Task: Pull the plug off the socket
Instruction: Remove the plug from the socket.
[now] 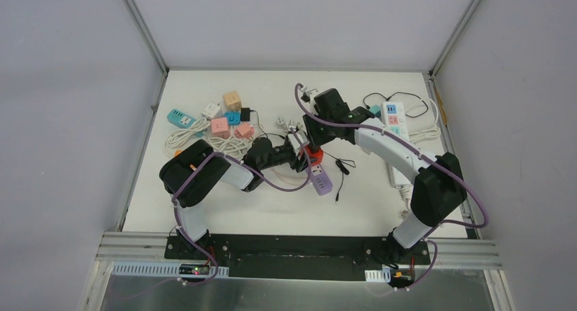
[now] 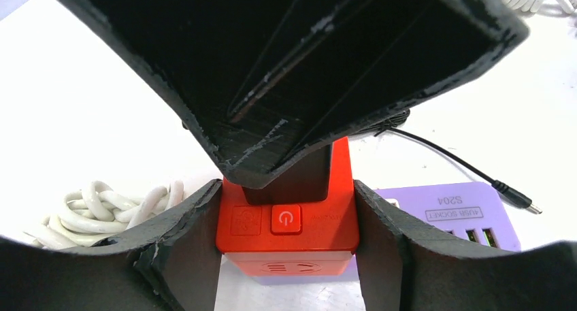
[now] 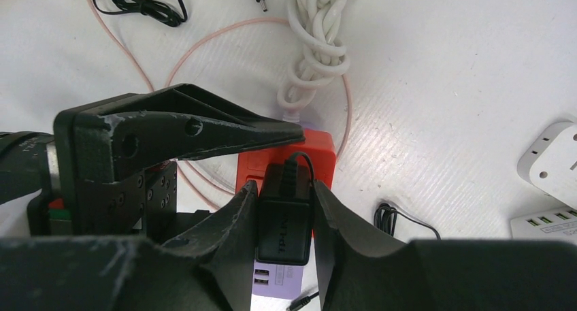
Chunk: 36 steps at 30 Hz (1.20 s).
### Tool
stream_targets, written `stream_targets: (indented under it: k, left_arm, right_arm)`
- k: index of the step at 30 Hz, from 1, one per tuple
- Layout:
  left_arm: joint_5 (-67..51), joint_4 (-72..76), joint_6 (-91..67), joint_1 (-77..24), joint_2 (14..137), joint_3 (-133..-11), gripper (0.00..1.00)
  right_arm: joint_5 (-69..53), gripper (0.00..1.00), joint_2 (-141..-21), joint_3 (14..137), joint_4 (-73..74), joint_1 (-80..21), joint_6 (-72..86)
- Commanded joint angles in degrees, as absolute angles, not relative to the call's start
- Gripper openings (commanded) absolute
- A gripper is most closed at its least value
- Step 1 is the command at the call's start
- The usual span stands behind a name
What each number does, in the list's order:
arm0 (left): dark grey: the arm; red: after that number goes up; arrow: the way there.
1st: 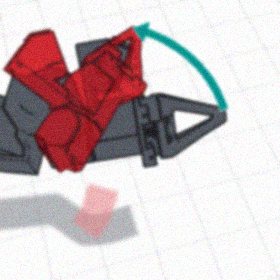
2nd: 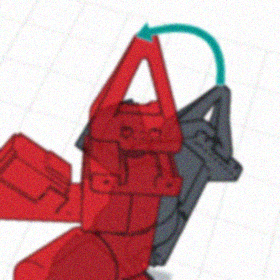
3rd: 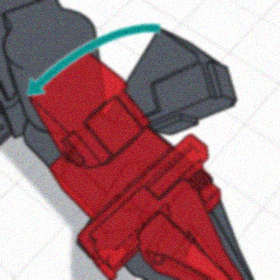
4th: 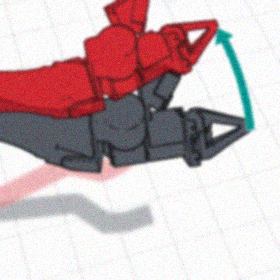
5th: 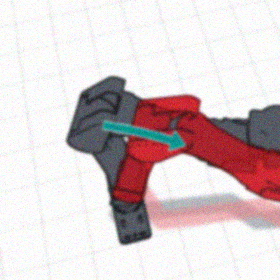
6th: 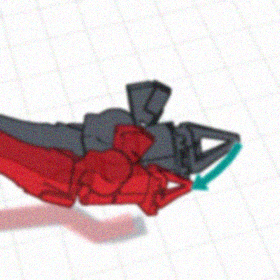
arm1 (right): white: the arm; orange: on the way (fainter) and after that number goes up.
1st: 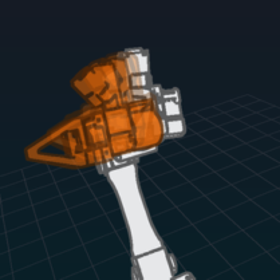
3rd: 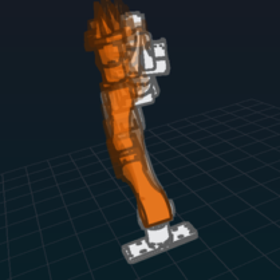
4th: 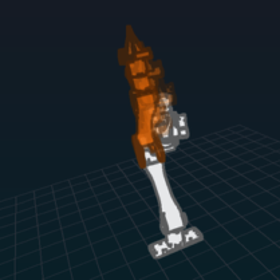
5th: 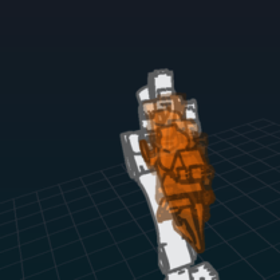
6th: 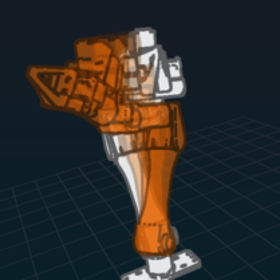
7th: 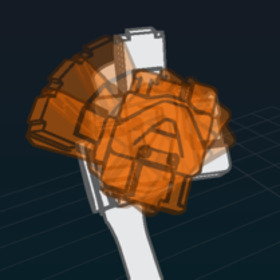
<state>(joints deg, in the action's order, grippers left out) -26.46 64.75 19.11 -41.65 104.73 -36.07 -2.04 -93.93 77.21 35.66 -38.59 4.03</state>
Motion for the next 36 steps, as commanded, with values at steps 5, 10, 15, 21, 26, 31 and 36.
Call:
stream_targets:
  k: [5, 10, 15, 21, 26, 31, 36]
  left_arm:
    - [-26.06, 62.71, 21.80, -41.81, 104.84, -36.30, 0.00]
    - [-25.41, 63.23, 21.95, -41.83, 104.76, -35.95, 0.00]
    - [-25.49, 63.28, 22.06, -41.83, 104.77, -35.86, 0.00]
    - [-25.66, 63.25, 22.22, -41.78, 104.68, -35.85, 0.00]
    - [-25.93, 63.01, 22.23, -41.75, 104.83, -36.03, 0.00]
    - [-25.85, 62.58, 22.65, -41.76, 104.85, -36.08, 0.00]
    - [-25.84, 62.45, 22.85, -41.75, 104.85, -35.95, 0.00]
  right_arm:
    - [-5.49, 0.00, -94.33, 79.57, 37.08, -42.88, 4.03]
    - [-3.09, 0.00, -97.22, 83.15, 40.17, -46.39, 3.22]
    - [-0.95, 0.00, -94.73, 80.81, 38.84, -44.20, 1.62]
    - [-1.07, 0.00, -91.15, 77.97, 36.77, -39.26, 1.62]
    - [-4.39, 0.00, -92.57, 78.97, 37.25, -41.47, 2.97]
    - [-4.76, 0.00, -95.32, 83.04, 40.22, -45.69, 3.02]
    - [-3.42, 0.00, -93.17, 80.67, 39.12, -43.49, 1.73]
